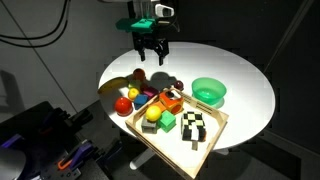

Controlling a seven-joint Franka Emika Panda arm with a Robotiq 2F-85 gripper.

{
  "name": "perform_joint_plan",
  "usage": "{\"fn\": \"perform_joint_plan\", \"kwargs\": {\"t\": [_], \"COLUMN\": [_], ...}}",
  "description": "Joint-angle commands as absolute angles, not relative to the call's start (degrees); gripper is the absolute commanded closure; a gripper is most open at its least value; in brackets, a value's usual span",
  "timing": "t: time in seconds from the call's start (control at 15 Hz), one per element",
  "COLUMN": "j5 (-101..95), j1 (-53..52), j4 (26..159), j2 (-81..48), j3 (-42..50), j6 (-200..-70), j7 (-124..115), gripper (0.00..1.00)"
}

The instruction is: Pick up the purple block and put it in the wooden tray

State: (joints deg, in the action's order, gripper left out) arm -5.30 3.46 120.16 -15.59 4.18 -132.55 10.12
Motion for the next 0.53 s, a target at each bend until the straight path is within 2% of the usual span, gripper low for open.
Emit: {"fn": "perform_joint_plan", "kwargs": {"t": [0.0, 0.47], "j5": [-7.25, -6.0], "j1": [2.88, 2.84], "j4": [119.24, 119.35], "j2": [-17.5, -19.68], "j3": [3.88, 3.4], "j6": [-134.55, -135.77], "j7": [8.16, 9.32], "gripper": [0.0, 0.0]}}
